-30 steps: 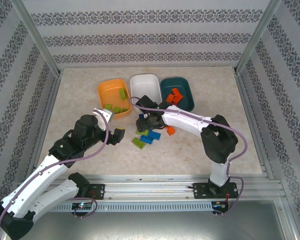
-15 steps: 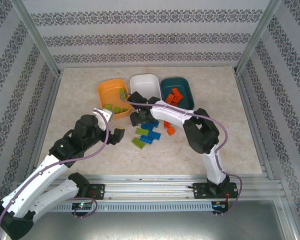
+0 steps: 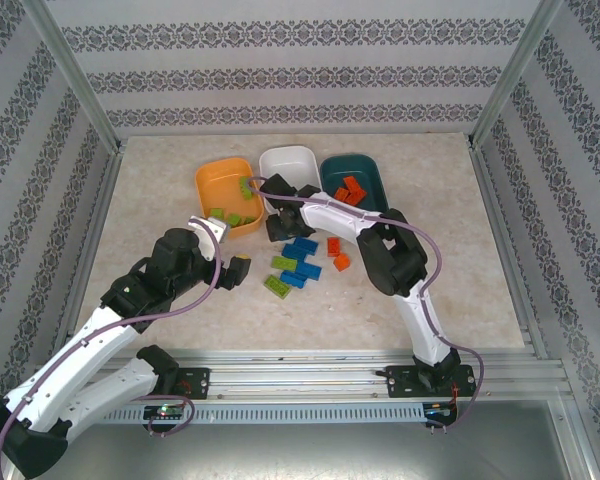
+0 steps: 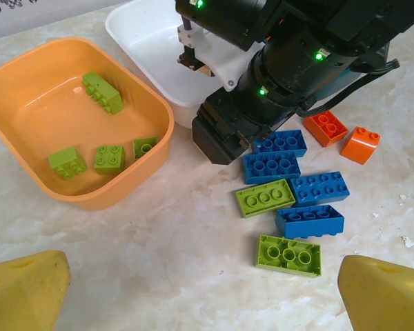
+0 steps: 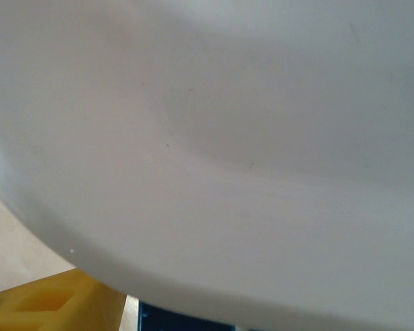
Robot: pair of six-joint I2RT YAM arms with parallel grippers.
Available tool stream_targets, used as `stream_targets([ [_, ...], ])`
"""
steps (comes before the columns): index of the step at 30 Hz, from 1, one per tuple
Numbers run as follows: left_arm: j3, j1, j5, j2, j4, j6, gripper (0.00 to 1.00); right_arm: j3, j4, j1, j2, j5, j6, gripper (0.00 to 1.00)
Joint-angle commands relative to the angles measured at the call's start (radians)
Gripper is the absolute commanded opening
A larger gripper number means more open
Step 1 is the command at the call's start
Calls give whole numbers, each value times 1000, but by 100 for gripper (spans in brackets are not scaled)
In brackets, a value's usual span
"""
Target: Sort the legos into containers by color
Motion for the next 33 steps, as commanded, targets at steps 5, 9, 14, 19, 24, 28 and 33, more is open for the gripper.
stream_targets([
  [5, 11, 9, 16, -2, 12, 8, 100, 34, -13, 8, 47, -8, 7, 57],
  [9, 9, 10, 19, -3, 13, 8, 100, 9, 4, 13, 29, -8, 15, 45],
  [14, 11, 10, 22, -5, 12, 6, 100, -26, 18, 27, -31, 1, 18, 37],
  [19, 12, 10, 27, -7, 11, 5, 100, -49, 21, 56, -103, -21, 15, 36],
  [24, 12, 9, 30, -8, 11, 5, 100, -99, 57, 74, -206, -83, 41, 36],
  [28, 11, 10, 30, -6, 12, 4, 100, -108, 72, 70, -279, -71, 39, 36],
  [33, 14, 10, 27, -3, 11, 5, 100, 5, 29, 17, -241, -47, -9, 36],
])
